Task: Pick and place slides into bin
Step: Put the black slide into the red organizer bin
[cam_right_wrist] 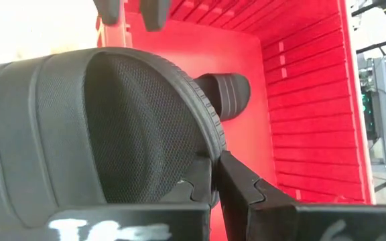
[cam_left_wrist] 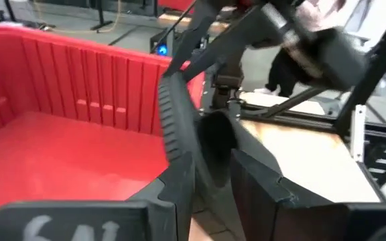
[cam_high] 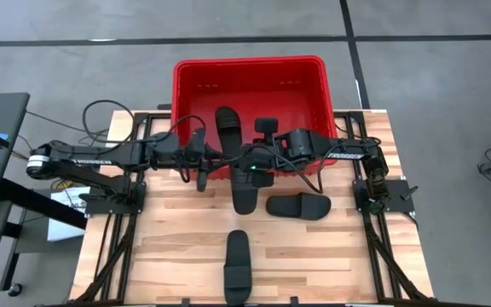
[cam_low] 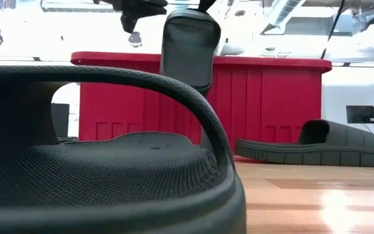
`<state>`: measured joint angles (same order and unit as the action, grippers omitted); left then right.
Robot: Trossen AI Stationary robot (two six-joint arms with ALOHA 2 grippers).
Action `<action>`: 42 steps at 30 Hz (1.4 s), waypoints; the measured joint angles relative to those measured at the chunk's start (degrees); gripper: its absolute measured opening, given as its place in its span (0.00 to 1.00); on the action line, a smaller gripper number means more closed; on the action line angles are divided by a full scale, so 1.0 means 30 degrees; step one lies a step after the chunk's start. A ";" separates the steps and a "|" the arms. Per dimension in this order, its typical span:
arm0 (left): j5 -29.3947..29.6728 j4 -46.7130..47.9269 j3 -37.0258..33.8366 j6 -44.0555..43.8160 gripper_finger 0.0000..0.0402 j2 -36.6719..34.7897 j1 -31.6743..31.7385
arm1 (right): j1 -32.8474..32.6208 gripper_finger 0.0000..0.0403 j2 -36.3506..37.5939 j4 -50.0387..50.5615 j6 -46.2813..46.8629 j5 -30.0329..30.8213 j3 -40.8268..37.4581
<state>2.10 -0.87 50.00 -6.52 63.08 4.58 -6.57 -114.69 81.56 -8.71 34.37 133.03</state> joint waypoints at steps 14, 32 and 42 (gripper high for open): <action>0.0371 -0.0715 0.0000 -0.0436 0.27 -0.0013 0.0297 | -0.0306 0.00 0.0000 -0.0892 -0.0834 -0.0007 -0.0007; -0.0704 -0.0803 0.0000 -0.2354 0.28 -0.0013 0.0291 | -0.0299 0.00 -0.0007 -0.1356 -0.1266 0.0000 -0.0007; 0.0413 -0.1115 0.0032 -0.3043 0.51 0.0787 0.0291 | -0.0299 0.00 -0.0007 -0.1369 -0.1274 0.0009 -0.0007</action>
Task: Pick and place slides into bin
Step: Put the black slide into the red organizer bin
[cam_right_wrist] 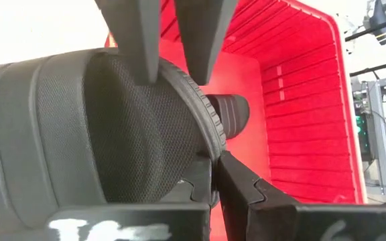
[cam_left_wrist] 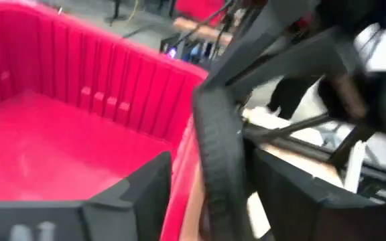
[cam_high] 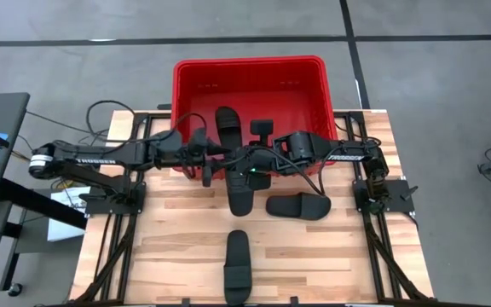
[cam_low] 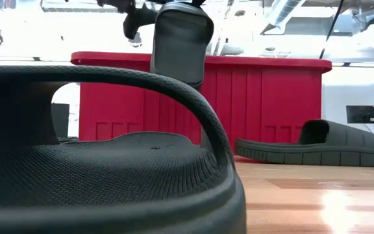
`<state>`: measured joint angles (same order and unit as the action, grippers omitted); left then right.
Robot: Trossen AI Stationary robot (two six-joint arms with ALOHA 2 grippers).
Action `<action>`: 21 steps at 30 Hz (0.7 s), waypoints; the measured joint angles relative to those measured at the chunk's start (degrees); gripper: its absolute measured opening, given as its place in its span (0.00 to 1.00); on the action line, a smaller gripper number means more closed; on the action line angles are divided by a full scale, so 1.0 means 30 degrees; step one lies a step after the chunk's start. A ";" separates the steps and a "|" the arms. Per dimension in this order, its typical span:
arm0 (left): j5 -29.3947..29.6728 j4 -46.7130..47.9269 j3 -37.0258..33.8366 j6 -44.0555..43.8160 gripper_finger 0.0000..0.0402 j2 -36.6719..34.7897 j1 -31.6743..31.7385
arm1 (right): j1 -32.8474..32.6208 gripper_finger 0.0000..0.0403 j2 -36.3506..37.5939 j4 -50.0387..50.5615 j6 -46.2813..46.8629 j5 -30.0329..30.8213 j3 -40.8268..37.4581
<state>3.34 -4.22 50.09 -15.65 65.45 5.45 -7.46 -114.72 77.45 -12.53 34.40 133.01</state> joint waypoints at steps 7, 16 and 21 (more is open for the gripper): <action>-0.0370 -0.2118 -0.0003 0.0011 0.55 0.1506 0.0000 | 0.0007 0.00 0.0000 -0.0060 -0.0045 0.0013 0.0000; 0.0124 -0.1883 0.0647 0.0894 0.23 0.1990 0.0000 | 0.0009 0.00 0.0000 -0.0052 -0.0008 0.0010 0.0000; 0.0025 -0.0596 0.1265 0.1539 0.08 0.1968 0.0007 | 0.0000 0.00 0.0000 -0.0044 0.0021 -0.0001 0.0000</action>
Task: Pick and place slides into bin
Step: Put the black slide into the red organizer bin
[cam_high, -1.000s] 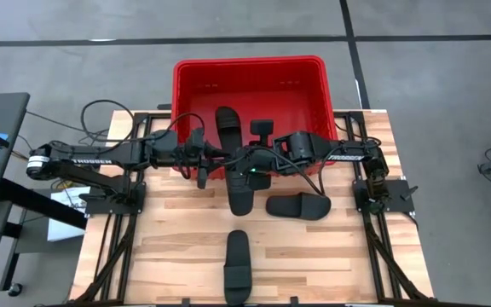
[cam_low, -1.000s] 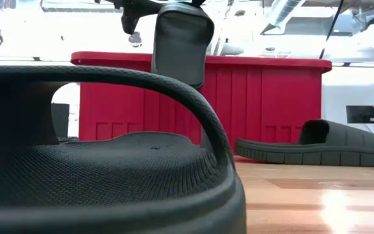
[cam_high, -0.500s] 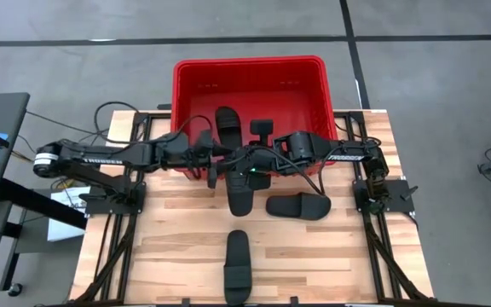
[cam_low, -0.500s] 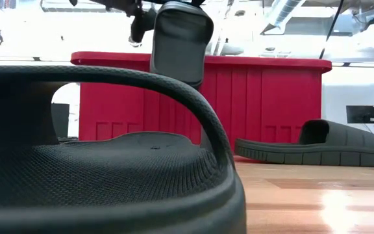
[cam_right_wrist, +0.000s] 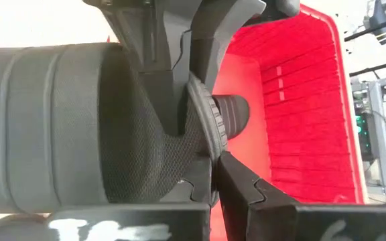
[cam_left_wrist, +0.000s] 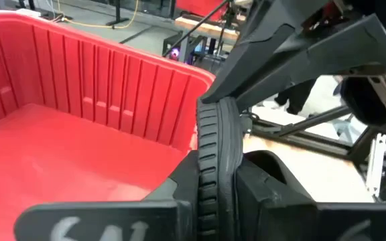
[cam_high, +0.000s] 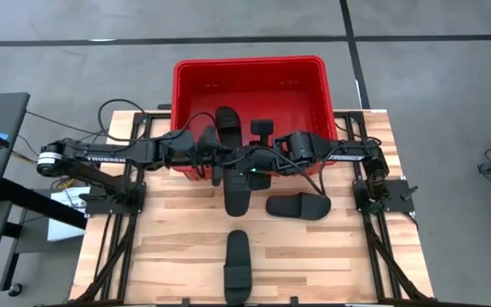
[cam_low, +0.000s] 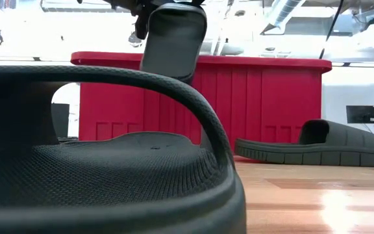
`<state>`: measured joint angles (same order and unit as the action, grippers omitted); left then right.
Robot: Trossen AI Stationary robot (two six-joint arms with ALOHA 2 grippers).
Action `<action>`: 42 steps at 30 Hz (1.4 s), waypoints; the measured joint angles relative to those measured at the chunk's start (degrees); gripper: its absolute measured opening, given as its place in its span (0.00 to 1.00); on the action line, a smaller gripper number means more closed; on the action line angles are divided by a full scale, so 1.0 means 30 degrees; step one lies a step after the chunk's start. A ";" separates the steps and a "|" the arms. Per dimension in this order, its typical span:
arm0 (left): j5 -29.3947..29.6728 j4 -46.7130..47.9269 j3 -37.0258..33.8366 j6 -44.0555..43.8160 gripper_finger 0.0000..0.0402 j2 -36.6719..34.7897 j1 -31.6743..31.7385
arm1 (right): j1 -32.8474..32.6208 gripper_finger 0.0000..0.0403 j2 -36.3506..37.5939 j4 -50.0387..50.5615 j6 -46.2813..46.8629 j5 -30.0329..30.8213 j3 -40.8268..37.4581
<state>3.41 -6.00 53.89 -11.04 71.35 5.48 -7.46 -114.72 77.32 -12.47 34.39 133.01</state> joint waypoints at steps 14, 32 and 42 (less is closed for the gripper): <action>0.0047 0.0584 0.0101 0.0163 0.08 -0.0029 -0.0036 | 0.0011 0.19 -0.0007 -0.0157 -0.1318 -0.0972 -0.0007; 0.0352 0.1411 0.0814 -0.0027 0.08 -0.0488 -0.0029 | -0.1227 0.43 0.0913 0.0304 -0.2738 0.2203 0.0362; 0.3379 0.5720 0.4327 0.3935 0.08 -0.2748 0.0535 | -0.1095 0.42 0.4171 0.0974 0.1967 0.2339 0.0654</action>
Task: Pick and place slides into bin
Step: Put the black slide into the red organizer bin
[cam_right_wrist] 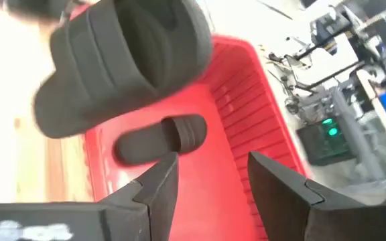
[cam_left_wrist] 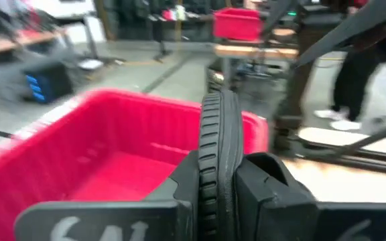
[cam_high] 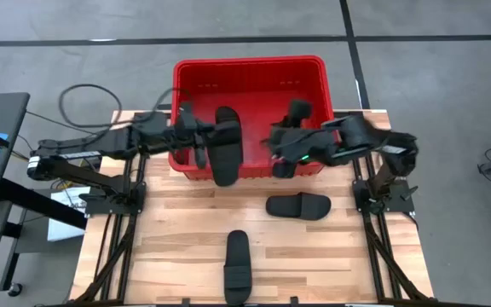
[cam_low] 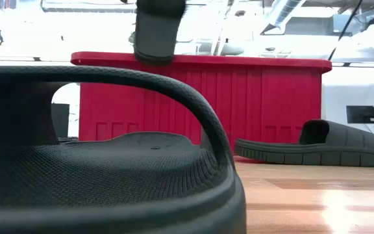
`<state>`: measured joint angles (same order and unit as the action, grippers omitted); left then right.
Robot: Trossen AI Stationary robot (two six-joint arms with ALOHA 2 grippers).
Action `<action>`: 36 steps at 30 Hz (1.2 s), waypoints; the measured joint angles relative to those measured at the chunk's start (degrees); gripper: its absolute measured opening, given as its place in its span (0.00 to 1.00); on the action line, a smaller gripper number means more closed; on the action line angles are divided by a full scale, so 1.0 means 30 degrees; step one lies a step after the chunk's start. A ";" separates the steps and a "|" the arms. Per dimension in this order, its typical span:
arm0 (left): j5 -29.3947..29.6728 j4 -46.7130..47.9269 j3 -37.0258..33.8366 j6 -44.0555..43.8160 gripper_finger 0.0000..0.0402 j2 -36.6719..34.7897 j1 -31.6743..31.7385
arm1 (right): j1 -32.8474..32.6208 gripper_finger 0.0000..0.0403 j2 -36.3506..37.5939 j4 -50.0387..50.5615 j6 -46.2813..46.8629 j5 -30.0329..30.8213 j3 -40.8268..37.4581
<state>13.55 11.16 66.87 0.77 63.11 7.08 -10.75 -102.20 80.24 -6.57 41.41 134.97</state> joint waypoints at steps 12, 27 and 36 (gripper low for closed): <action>-0.0295 0.2605 0.0962 0.2510 0.08 -0.2183 0.4039 | -0.0042 0.42 0.3281 0.3314 0.6721 0.0793 -0.0037; -0.7060 0.1948 0.0116 0.3040 0.08 -0.0350 1.1832 | -0.0132 0.42 0.5738 0.3264 0.9187 0.1315 -0.5342; -0.8352 -0.1074 -0.1202 0.1505 0.08 0.1763 1.4111 | 0.0763 0.42 0.7524 0.3260 0.9107 0.2652 -0.9034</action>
<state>-11.51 7.93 63.26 5.29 68.40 49.41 -8.46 -79.63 90.02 20.75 49.36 107.87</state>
